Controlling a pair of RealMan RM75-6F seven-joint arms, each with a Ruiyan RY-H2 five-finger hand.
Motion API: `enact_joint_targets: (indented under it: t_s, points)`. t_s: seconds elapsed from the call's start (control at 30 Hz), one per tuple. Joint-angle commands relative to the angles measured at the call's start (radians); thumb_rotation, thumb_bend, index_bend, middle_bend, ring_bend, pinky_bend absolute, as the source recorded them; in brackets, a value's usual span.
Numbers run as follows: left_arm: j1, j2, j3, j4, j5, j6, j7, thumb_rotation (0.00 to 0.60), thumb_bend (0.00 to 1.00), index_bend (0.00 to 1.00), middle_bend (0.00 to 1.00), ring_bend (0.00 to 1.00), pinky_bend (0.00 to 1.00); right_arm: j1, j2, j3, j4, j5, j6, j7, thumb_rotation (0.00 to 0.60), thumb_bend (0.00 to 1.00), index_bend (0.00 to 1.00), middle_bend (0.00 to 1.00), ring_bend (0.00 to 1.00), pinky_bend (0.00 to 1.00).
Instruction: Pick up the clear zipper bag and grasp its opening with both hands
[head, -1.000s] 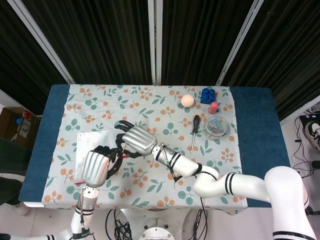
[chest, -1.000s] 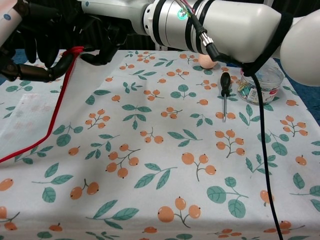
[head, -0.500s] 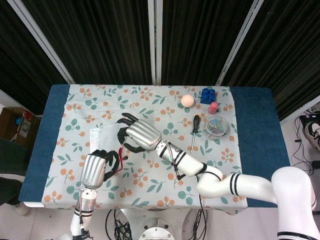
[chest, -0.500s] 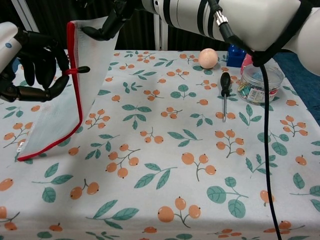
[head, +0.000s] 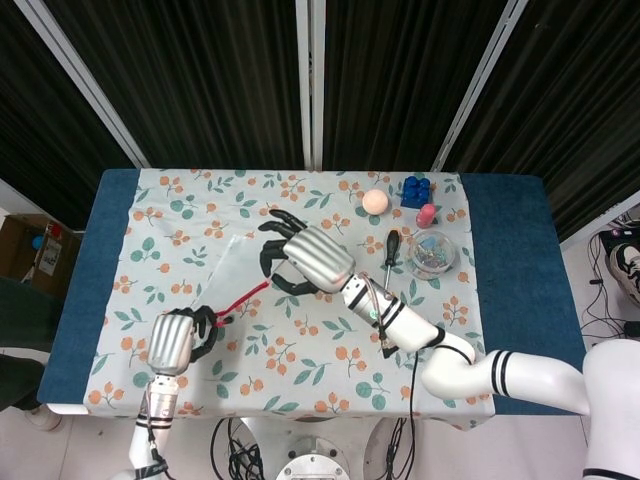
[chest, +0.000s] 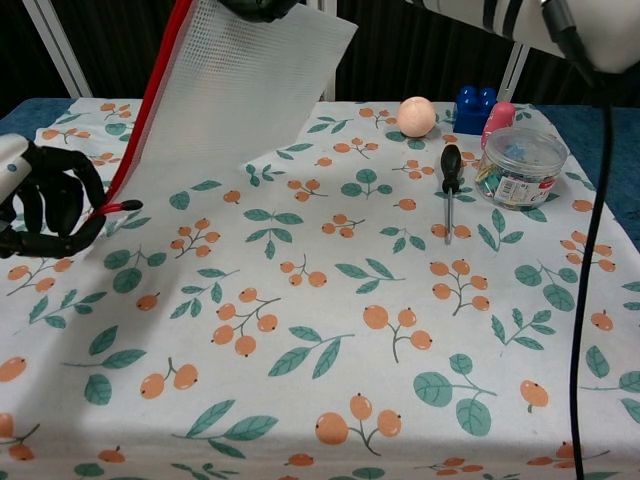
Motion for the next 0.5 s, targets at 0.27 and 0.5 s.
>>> enact_joint_targets:
  t_s: [0.27, 0.5]
  points:
    - [0.013, 0.009, -0.059, 0.097, -0.15, -0.113, -0.03, 0.6, 0.46, 0.75, 0.72, 0.63, 0.65, -0.059, 0.069, -0.023, -0.027, -0.046, 0.065, 0.09, 0.6, 0.46, 0.92, 0.48, 0.16, 0.06]
    - [0.016, 0.021, -0.075, 0.106, -0.197, -0.152, -0.025, 0.6, 0.46, 0.75, 0.71, 0.63, 0.64, -0.073, 0.077, -0.029, -0.021, -0.056, 0.085, 0.12, 0.6, 0.46, 0.92, 0.48, 0.16, 0.06]
